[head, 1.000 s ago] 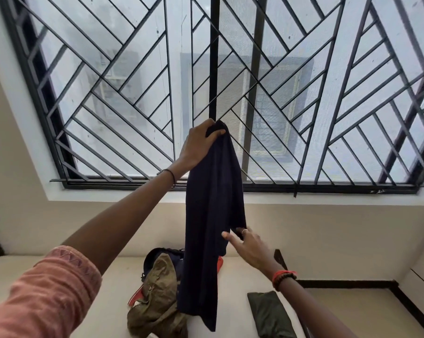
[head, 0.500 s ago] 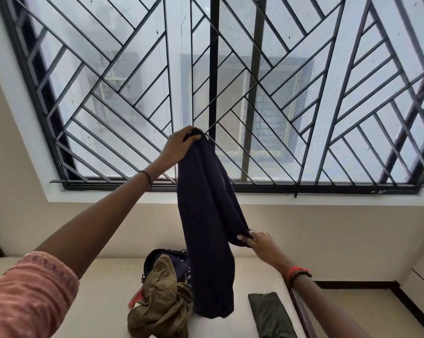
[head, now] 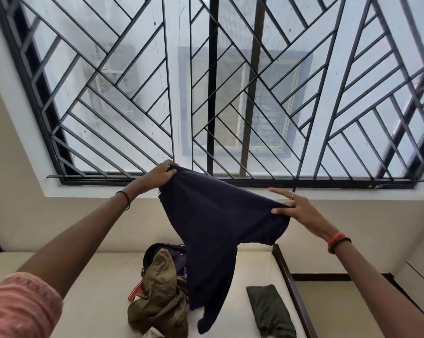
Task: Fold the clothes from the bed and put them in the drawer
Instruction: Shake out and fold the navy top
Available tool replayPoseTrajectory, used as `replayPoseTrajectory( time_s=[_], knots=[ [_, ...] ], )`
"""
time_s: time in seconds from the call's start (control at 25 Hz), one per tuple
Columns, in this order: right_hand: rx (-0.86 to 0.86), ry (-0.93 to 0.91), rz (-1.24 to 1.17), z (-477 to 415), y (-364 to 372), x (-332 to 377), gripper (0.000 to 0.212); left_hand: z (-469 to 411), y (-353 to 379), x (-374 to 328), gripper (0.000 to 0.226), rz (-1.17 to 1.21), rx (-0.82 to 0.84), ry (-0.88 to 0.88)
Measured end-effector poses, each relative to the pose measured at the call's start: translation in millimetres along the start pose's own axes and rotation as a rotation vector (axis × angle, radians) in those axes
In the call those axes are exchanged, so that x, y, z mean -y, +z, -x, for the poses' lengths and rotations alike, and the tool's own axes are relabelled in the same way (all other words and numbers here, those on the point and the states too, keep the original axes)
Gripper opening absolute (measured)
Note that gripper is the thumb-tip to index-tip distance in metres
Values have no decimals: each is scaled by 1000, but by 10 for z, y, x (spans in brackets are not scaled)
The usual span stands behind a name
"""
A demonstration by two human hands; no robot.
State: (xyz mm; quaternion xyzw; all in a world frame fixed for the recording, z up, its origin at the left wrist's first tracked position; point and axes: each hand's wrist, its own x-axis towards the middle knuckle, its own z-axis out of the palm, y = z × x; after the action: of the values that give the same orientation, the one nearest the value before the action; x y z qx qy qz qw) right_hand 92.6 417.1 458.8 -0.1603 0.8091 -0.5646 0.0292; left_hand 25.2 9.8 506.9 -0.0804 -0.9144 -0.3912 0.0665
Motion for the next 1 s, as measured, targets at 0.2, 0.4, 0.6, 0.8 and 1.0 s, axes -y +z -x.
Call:
replayPoseTrajectory(
  time_s=[0.2, 0.4, 0.6, 0.8, 1.0],
  knots=[
    [18, 84, 306, -99, -45, -50, 21, 108, 198, -56, 12, -100, 118, 40],
    [24, 77, 425, -92, -29, -172, 32, 247, 414, -198, 20, 29, 278, 80],
    [82, 159, 280, 94, -147, -297, 12, 214, 446, -101, 44, -197, 459, 147],
    [248, 264, 375, 160, -232, -321, 8, 117, 561, -24, 18, -590, 327, 323],
    [193, 352, 757, 89, -162, -302, 24, 53, 566, -35, 24, -750, 431, 209]
  ],
)
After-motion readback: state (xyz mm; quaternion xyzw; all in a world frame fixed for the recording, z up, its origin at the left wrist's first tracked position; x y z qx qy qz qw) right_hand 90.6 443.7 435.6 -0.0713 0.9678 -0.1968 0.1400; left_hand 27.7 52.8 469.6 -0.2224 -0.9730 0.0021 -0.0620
